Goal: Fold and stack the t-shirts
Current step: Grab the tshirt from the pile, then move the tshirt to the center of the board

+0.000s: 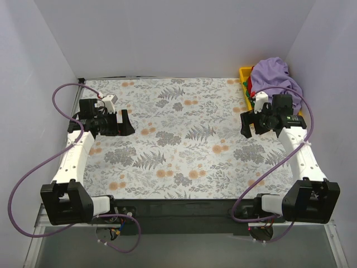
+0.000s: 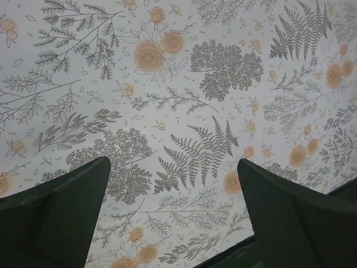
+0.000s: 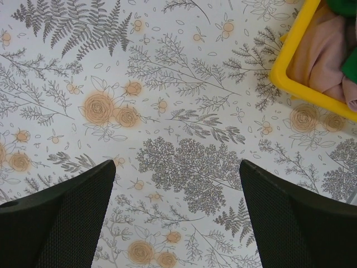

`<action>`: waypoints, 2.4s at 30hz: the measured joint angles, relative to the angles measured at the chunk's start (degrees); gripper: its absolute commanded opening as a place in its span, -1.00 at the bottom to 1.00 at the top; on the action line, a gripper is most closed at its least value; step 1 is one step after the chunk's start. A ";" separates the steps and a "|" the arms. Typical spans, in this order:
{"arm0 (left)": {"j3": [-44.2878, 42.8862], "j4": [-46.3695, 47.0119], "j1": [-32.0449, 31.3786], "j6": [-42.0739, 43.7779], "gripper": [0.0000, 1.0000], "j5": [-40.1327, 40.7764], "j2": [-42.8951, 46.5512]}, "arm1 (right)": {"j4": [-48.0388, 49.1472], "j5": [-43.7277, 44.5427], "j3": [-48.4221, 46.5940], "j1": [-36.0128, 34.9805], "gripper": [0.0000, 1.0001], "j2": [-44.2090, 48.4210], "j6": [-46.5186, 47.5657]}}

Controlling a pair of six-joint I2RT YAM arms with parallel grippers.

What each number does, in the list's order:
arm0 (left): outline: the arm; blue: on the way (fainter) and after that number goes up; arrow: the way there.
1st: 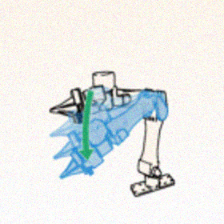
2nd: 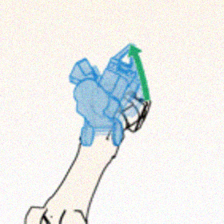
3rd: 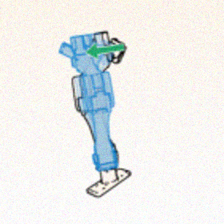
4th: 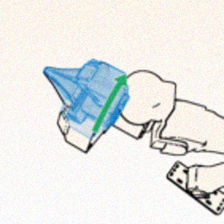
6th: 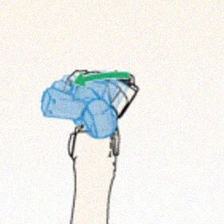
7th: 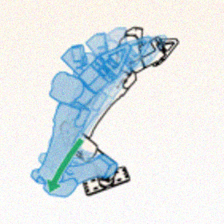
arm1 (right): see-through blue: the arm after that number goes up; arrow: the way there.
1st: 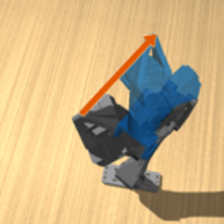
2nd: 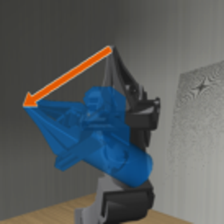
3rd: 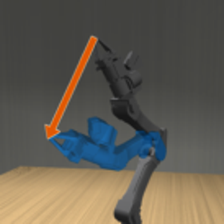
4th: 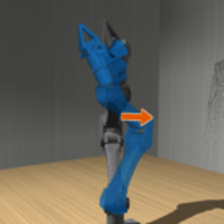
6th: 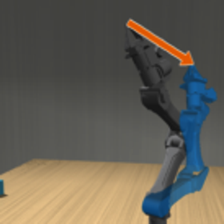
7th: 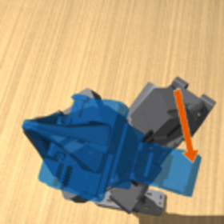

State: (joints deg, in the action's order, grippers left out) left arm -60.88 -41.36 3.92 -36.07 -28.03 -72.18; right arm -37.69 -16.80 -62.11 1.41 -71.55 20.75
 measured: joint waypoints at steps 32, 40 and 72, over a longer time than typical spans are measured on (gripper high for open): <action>-2.78 0.46 -0.04 0.33 0.96 -0.90 -4.79 | -2.21 4.83 -59.52 17.11 0.97 -49.99 -4.96; -2.08 0.66 -0.04 0.31 0.96 -1.01 -7.13 | -1.44 4.61 -61.61 16.96 -0.02 -55.63 -4.87; -2.16 3.80 -0.04 -5.42 0.96 -3.06 2.58 | 8.24 -25.64 -63.69 3.96 -0.97 -14.73 -14.64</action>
State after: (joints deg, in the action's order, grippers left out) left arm -63.05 -37.56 3.88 -41.50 -31.09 -69.60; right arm -29.45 -42.44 -125.80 5.37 -86.28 6.11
